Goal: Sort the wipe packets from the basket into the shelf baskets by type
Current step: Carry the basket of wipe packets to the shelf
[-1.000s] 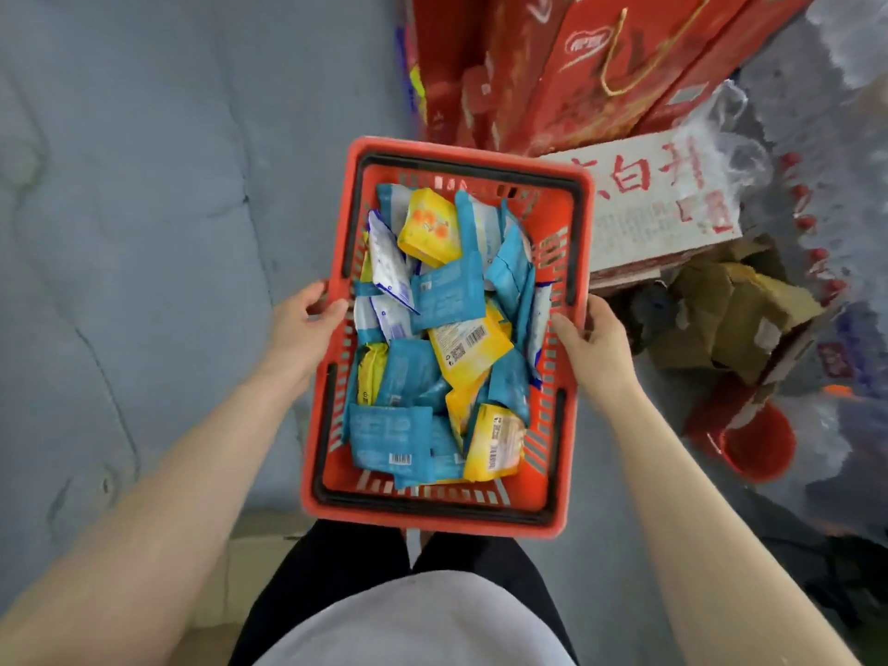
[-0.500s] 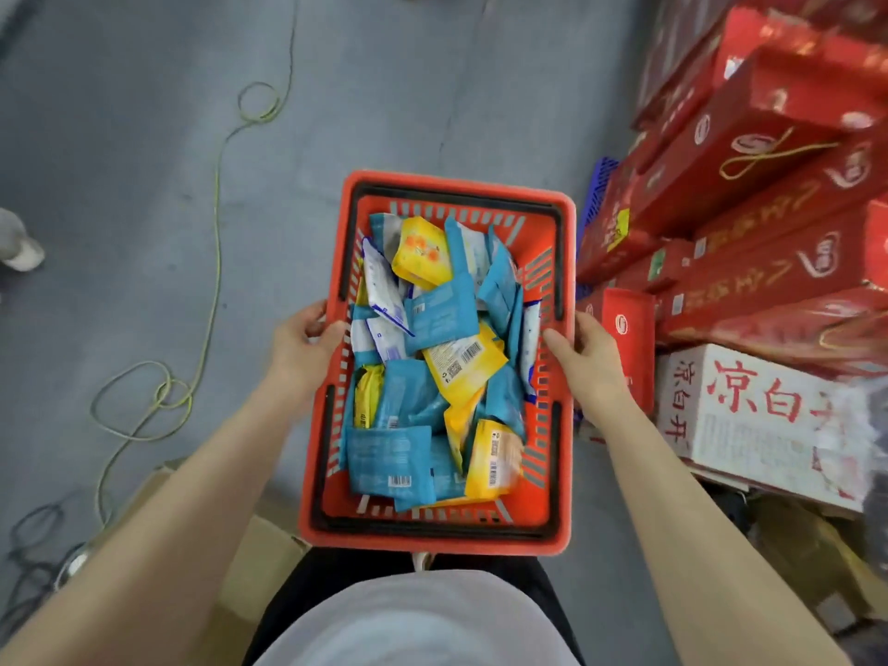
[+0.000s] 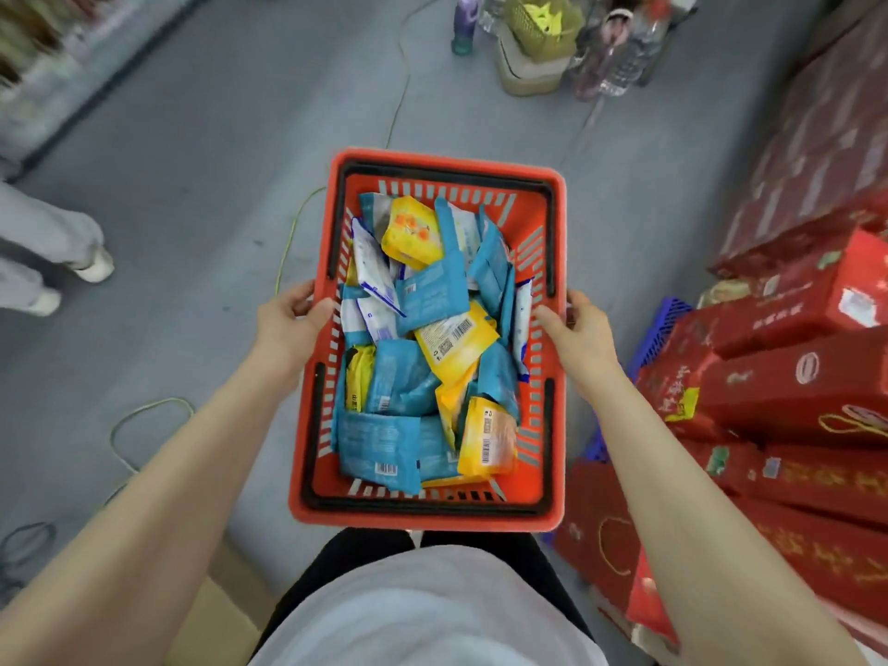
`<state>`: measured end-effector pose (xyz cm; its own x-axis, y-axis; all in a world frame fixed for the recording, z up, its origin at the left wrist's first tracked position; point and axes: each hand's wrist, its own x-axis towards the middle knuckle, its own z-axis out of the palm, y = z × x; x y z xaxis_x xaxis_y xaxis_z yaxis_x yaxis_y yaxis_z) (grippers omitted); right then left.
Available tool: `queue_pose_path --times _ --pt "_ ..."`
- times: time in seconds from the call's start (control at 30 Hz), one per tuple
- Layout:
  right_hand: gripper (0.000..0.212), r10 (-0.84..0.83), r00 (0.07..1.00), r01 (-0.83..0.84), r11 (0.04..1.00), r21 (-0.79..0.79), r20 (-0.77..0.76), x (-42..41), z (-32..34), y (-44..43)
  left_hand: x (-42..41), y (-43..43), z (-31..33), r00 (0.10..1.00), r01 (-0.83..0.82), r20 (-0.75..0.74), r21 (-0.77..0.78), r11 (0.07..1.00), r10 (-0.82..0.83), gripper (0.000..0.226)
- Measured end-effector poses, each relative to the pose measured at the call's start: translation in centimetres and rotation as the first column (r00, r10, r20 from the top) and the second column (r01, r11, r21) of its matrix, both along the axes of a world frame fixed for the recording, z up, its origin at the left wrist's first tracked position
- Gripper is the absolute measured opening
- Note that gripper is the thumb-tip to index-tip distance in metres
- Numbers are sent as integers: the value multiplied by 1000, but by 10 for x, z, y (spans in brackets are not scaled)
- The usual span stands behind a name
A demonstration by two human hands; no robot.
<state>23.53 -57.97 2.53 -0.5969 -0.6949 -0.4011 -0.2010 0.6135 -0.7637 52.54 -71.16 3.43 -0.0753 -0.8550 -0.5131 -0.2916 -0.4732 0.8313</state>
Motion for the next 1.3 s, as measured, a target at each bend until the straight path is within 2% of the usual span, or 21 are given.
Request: queue_pose_path --times 0.17,0.23,0.4,0.53,0.8,1.03,1.3 --pt "22 83 997 -83 997 2 3 -40 4 -125 -28 -96 4 997 -80 -7 19 997 80 31" --pt "29 105 994 -105 994 10 10 -55 10 -184 -39 -143 7 994 -111 -5 27 993 112 26" --pt "24 155 988 -155 988 -24 9 -84 18 -328 -68 -269 18 989 -145 -22 -11 989 144 20" --pt "29 139 990 -138 990 -22 21 -100 19 -438 -83 -378 21 991 -134 -16 -32 990 134 29" --pt "38 124 992 -124 992 -10 23 -137 25 -653 -125 -598 39 989 -148 1 -34 988 148 32" --pt "33 158 986 -156 987 -34 63 -183 15 -857 -169 -788 41 984 -177 27 -35 984 178 31" --pt "33 167 986 -165 985 -51 19 -212 37 -1064 -197 -986 51 983 -180 12 -50 982 181 25"
